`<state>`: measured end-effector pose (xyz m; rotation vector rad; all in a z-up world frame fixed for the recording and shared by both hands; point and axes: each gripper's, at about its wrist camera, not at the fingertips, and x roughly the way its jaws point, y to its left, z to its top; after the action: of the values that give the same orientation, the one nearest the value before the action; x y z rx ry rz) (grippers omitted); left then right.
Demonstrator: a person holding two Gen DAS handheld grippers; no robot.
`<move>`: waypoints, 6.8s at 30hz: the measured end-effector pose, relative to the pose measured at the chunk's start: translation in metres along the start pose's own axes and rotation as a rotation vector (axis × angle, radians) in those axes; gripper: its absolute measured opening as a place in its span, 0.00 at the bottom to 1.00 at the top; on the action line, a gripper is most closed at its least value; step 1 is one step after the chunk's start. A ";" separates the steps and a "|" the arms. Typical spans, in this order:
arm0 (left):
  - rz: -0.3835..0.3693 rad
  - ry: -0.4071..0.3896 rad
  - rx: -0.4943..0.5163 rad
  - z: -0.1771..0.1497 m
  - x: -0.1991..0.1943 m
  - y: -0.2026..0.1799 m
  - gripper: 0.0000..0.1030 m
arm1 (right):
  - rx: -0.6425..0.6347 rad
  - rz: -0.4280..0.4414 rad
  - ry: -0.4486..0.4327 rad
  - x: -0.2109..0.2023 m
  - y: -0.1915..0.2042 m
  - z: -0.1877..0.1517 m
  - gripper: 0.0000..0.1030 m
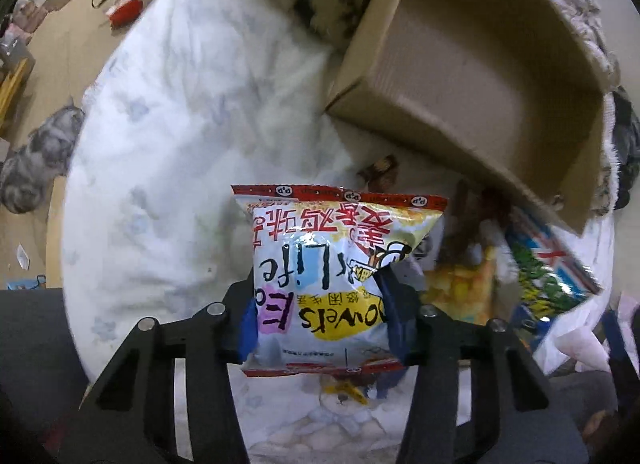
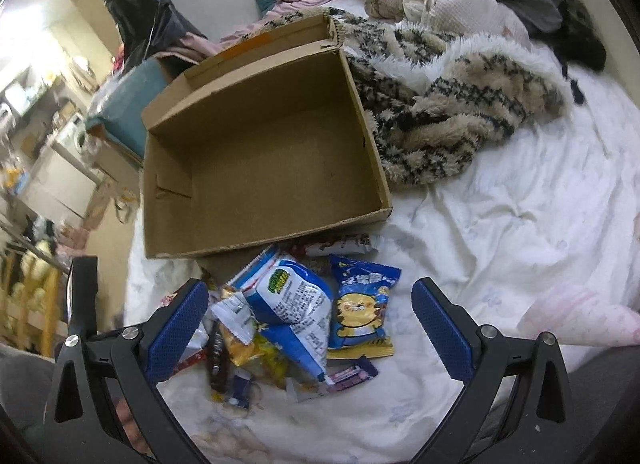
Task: Organize snacks
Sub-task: 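Grasp the white Lovely Life bag with left tool while right tool grasps blue-white chip bag, then carry both held bags over the cardboard box, then open both tools to drop the bags into the box, then grasp the brown sausage sticks and white packet with the left tool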
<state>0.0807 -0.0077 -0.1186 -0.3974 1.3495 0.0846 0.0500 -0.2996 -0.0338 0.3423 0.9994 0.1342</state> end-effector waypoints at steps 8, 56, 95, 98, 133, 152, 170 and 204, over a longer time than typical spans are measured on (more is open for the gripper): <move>-0.056 0.010 0.172 -0.023 -0.071 -0.045 0.45 | -0.027 0.046 0.137 0.024 0.007 -0.005 0.90; -0.074 -0.226 0.289 0.001 -0.097 -0.057 0.45 | -0.144 0.102 0.062 -0.012 0.026 0.011 0.41; 0.062 -0.387 0.327 -0.063 -0.177 -0.109 0.45 | -0.066 0.309 -0.110 -0.077 -0.006 0.005 0.41; 0.062 -0.369 0.324 -0.046 -0.164 -0.099 0.45 | -0.036 0.305 -0.097 -0.074 -0.008 0.010 0.41; 0.142 -0.328 0.399 0.094 -0.027 -0.126 0.46 | 0.006 0.102 0.034 0.082 -0.007 0.100 0.49; 0.068 -0.392 0.376 0.086 -0.060 -0.120 0.96 | 0.070 0.166 0.006 0.062 -0.011 0.094 0.81; 0.111 -0.304 0.287 0.046 -0.082 -0.059 0.96 | 0.048 0.178 0.100 0.026 -0.009 0.049 0.82; 0.010 0.182 0.282 -0.042 0.039 -0.058 0.42 | 0.104 0.133 0.140 0.011 -0.020 0.006 0.81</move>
<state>0.0672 -0.0817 -0.1499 -0.1631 1.5177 -0.1360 0.0604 -0.3165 -0.0459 0.5003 1.1244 0.2299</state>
